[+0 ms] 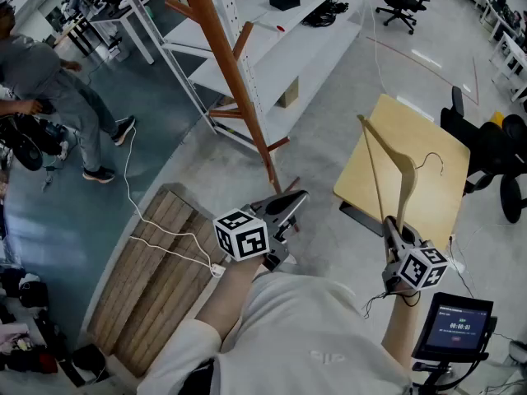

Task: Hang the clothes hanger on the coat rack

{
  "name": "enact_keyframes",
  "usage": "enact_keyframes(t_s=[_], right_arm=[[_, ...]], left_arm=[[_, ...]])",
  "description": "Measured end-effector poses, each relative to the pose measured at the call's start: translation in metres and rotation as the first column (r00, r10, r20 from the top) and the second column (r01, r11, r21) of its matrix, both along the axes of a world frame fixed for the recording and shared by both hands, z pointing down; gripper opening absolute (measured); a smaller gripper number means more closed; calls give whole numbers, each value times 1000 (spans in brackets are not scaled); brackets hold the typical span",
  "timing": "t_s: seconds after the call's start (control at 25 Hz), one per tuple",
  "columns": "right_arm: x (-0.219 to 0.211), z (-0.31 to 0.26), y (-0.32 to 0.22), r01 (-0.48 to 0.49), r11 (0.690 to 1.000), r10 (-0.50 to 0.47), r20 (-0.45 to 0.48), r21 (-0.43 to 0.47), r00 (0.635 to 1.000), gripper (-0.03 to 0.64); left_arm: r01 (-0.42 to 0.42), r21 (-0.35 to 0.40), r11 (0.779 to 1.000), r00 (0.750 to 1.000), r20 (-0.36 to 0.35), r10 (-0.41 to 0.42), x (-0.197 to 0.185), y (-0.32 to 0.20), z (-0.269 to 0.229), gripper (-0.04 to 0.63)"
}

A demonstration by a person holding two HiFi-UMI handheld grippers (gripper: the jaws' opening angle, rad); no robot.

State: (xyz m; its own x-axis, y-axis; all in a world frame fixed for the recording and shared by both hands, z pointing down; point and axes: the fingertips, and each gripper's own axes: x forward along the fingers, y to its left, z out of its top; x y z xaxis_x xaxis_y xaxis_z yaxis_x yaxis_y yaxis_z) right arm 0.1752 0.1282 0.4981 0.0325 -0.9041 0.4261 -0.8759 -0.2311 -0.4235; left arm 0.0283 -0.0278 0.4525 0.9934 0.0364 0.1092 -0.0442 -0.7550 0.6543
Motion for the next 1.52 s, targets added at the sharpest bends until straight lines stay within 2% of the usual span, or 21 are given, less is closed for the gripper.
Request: enact_keyframes(t_s=[0.2, 0.4, 0.64, 0.84, 1.12, 1.36, 1.52], right_arm=[[18, -13, -76, 59, 998, -59, -10, 22, 998, 12], [25, -20, -127, 159, 987, -158, -14, 28, 987, 12], [36, -23, -184, 281, 959, -281, -5, 30, 960, 12], [34, -30, -208, 370, 928, -370, -21, 33, 929, 12], [6, -55, -234, 473, 880, -469, -79, 47, 880, 12], [-26, -84, -254, 558, 827, -546, -136, 68, 826, 12], [-32, -93, -296, 592, 802, -576, -160, 82, 802, 12]], left_arm=[[19, 14, 1000, 1000, 6, -19, 12, -51, -7, 6], [69, 17, 997, 997, 26, -70, 20, -69, -6, 6], [167, 8, 986, 985, 33, -167, 24, -97, -11, 6], [234, 26, 972, 972, 26, -235, 23, -101, -16, 6], [345, 58, 937, 939, -5, -345, -12, -98, -33, 6], [440, 82, 894, 898, -37, -439, -50, -92, -48, 6], [494, 93, 865, 870, -50, -491, -61, -114, -49, 6]])
